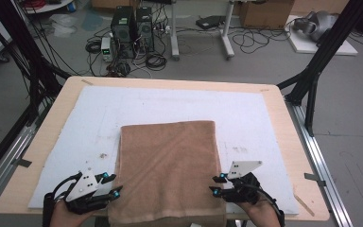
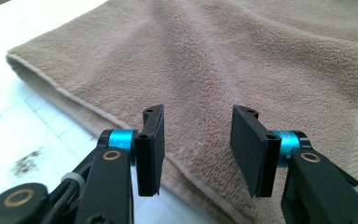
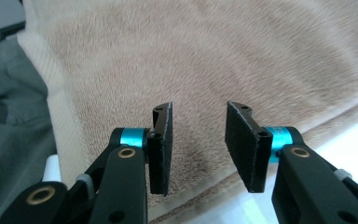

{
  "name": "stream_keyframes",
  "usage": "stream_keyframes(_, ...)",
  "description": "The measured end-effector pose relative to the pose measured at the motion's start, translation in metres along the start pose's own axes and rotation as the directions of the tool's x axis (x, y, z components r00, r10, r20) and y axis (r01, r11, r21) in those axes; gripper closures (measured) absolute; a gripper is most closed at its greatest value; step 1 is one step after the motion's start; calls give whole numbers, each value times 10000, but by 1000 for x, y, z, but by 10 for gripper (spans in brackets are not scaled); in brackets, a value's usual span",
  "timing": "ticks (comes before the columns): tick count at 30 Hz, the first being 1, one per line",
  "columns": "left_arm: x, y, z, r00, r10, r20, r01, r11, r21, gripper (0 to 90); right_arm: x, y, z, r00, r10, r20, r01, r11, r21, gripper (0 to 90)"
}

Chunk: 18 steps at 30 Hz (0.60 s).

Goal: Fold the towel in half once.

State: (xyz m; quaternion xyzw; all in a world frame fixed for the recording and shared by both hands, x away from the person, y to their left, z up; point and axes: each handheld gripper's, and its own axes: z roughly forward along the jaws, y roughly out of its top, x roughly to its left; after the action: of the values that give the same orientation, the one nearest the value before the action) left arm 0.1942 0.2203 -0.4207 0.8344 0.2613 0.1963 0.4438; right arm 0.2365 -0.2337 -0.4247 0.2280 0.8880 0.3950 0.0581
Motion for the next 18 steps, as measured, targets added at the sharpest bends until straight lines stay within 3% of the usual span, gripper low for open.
stream_keyframes(5, -1, -2, 1, 10000, -22, 77, 22, 10000, -8, 545, 5, -3, 12, 9992, -391, -105, 396, 9978, 533, 622)
stream_keyframes(9, 0, -3, 3, 9999, -76, 110, 75, 10000, 51, 543, 6, -3, 15, 9986, -526, -38, 527, 9962, 693, 723)
stream_keyframes(12, 0, -2, 6, 9999, -17, 161, 16, 10000, 75, 543, 5, -2, 16, 9986, -478, -240, 494, 9964, 689, 835)
stream_keyframes(15, 1, 0, 7, 9999, -8, 170, 7, 10000, 61, 543, 5, 1, 13, 9973, -630, -370, 657, 9949, 769, 853)
stream_keyframes(18, 3, 2, 5, 9999, 7, 142, -7, 10000, 48, 543, 6, 3, -1, 9977, -545, -405, 560, 9978, 353, 856)
